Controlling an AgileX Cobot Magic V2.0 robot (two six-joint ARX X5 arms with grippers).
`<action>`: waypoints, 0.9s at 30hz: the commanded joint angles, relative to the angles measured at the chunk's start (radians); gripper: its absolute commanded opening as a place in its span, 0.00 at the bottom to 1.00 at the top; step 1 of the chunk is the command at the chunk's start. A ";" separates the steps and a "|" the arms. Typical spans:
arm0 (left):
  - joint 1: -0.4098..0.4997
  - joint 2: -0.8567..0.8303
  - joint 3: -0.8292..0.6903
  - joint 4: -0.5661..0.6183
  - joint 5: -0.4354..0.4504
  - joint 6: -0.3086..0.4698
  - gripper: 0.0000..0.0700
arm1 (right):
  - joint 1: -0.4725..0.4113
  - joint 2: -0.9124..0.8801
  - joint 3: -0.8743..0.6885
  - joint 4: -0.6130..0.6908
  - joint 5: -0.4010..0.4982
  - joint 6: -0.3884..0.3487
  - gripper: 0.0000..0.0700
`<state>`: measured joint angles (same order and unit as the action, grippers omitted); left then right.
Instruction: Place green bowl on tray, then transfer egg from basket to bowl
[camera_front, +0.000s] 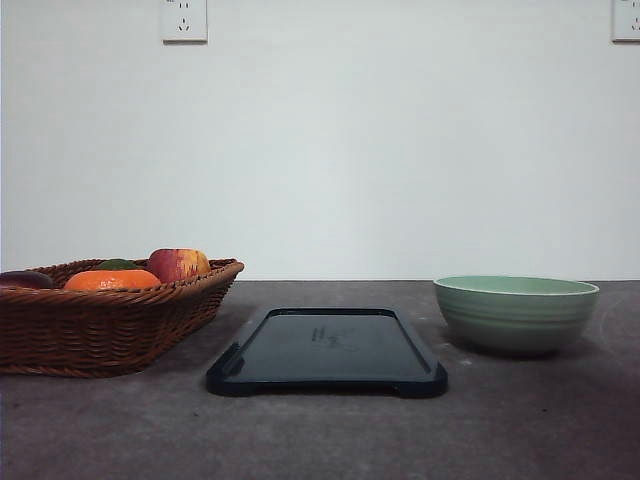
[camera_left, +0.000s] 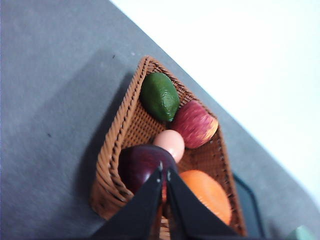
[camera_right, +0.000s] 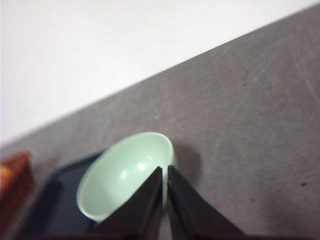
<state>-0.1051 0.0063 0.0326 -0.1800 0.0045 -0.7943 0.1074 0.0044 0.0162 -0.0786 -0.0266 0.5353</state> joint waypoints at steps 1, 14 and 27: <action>-0.001 -0.001 -0.014 0.036 0.008 -0.086 0.00 | 0.002 -0.001 -0.003 0.041 -0.004 0.106 0.01; -0.001 0.016 0.127 0.159 0.022 0.210 0.00 | 0.002 0.011 0.073 0.074 -0.052 0.061 0.01; -0.002 0.253 0.415 -0.124 0.112 0.317 0.00 | 0.002 0.195 0.278 -0.113 -0.207 -0.082 0.01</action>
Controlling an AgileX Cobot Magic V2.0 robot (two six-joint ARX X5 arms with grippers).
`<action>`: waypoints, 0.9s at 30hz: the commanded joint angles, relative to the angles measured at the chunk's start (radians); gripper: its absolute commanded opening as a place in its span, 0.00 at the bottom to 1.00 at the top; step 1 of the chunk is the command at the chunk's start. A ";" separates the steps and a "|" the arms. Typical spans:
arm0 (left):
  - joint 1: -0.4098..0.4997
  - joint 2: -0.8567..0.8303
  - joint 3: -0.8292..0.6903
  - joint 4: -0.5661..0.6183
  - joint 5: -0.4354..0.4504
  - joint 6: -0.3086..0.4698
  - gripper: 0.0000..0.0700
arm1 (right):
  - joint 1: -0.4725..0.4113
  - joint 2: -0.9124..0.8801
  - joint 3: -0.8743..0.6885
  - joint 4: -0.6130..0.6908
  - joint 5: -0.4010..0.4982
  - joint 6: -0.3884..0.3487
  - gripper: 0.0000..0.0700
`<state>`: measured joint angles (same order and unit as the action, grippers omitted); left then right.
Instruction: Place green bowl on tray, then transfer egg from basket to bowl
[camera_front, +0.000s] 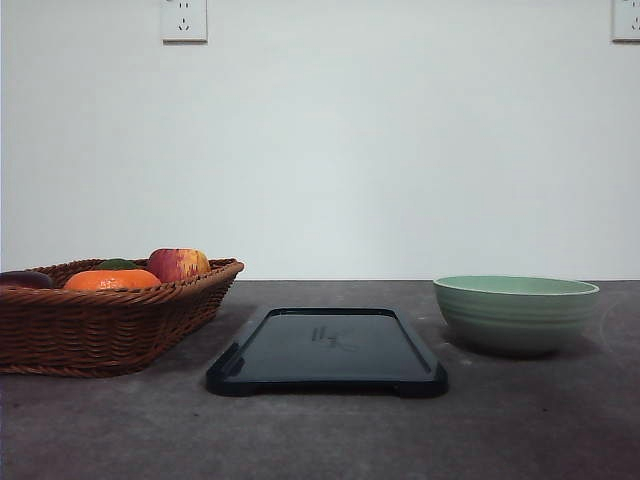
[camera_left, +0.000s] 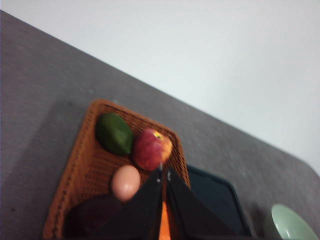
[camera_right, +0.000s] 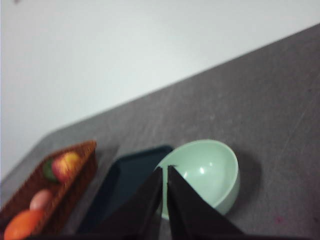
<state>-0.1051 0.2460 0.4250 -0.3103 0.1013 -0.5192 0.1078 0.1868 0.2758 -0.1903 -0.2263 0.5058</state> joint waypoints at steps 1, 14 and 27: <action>-0.002 0.034 0.038 -0.005 0.033 0.050 0.00 | 0.002 0.033 0.033 -0.015 -0.018 -0.072 0.01; -0.008 0.387 0.234 -0.279 0.132 0.240 0.00 | 0.005 0.382 0.178 -0.158 -0.158 -0.208 0.01; -0.008 0.591 0.368 -0.419 0.162 0.324 0.00 | 0.050 0.640 0.323 -0.291 -0.139 -0.349 0.01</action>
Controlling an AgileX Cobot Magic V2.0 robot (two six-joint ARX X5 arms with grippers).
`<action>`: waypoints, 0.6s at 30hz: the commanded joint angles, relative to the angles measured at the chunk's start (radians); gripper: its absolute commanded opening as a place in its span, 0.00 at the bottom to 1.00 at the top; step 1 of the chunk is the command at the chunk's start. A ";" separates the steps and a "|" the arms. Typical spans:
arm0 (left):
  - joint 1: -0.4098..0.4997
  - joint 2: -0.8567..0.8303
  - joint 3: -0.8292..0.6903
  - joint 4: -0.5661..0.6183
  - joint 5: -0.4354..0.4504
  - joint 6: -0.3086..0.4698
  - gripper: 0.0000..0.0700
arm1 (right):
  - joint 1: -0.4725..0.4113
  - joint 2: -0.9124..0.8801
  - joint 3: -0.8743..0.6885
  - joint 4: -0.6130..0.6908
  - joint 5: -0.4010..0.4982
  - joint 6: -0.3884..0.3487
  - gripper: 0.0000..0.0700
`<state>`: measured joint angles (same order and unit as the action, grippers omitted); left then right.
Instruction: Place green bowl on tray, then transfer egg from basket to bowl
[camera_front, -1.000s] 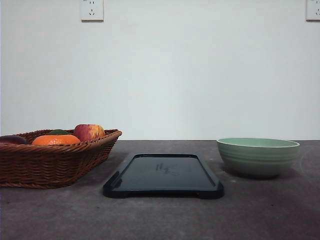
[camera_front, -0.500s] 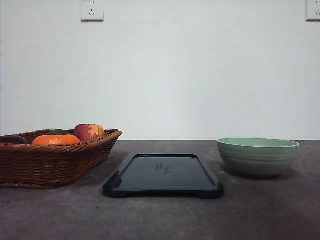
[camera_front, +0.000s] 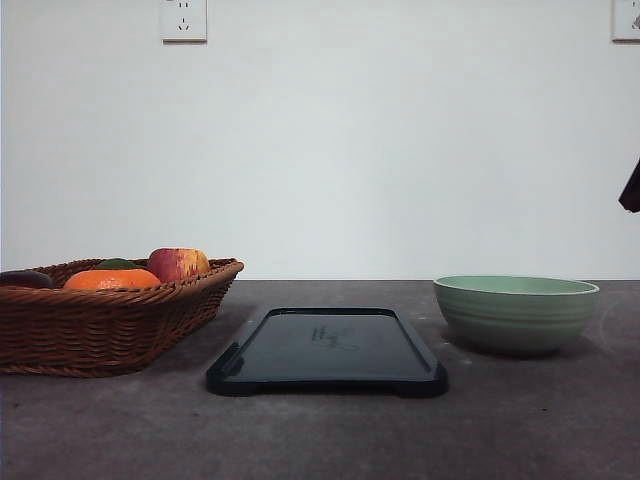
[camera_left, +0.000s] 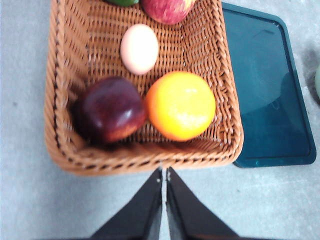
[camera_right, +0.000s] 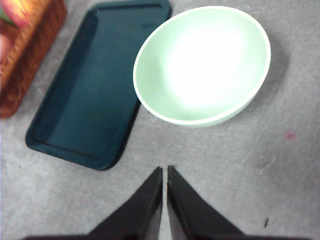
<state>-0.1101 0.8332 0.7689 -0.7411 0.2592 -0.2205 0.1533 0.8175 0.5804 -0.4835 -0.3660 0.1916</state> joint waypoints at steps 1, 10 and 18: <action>-0.003 0.004 0.025 0.022 0.004 0.026 0.01 | 0.004 0.015 0.024 0.003 -0.001 -0.036 0.01; -0.003 0.001 0.025 0.037 0.004 0.025 0.50 | 0.004 0.018 0.032 -0.023 0.004 -0.008 0.49; -0.003 0.001 0.025 0.038 0.004 0.020 0.50 | 0.000 0.052 0.095 -0.100 0.019 0.066 0.49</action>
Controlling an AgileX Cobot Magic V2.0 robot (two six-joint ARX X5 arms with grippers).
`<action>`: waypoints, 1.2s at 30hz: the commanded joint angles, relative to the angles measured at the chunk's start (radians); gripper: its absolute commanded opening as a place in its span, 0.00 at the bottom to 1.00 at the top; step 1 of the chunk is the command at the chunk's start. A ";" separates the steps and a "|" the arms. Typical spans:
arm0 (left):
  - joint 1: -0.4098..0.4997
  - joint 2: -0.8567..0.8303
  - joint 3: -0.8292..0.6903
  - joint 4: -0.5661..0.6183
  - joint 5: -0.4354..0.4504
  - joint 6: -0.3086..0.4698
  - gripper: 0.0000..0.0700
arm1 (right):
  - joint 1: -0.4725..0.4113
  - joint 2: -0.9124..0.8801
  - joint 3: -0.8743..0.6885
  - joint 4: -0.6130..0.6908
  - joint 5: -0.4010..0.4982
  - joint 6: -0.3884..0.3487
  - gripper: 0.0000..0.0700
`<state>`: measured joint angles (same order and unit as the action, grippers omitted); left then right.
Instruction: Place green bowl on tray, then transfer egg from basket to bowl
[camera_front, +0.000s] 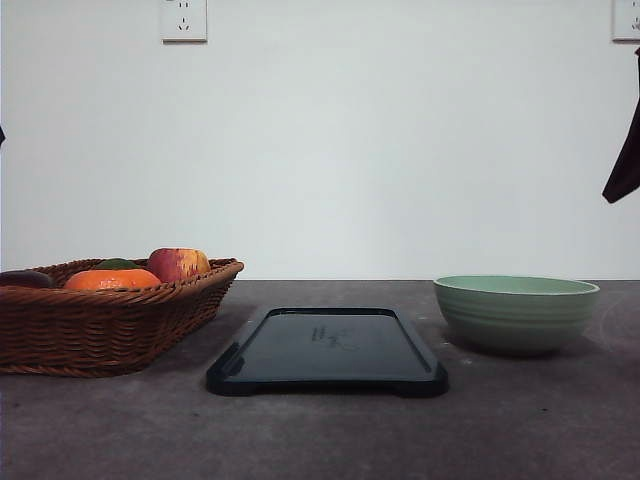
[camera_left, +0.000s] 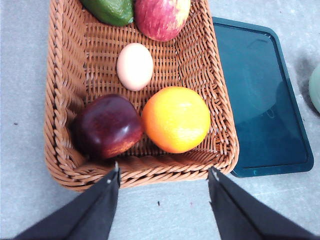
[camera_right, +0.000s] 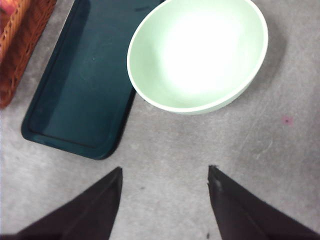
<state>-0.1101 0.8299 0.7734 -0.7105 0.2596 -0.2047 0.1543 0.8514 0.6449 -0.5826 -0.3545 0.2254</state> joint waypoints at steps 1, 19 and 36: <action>-0.003 0.004 0.021 0.007 0.003 0.002 0.50 | -0.001 0.034 0.053 -0.023 0.019 0.040 0.49; -0.003 0.004 0.021 0.006 0.003 -0.021 0.50 | -0.002 0.512 0.460 -0.226 0.177 -0.017 0.48; -0.003 0.005 0.021 0.008 0.003 -0.021 0.50 | -0.054 0.804 0.496 -0.099 0.196 -0.037 0.44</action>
<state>-0.1101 0.8299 0.7734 -0.7101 0.2596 -0.2253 0.1015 1.6338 1.1194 -0.6887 -0.1574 0.2043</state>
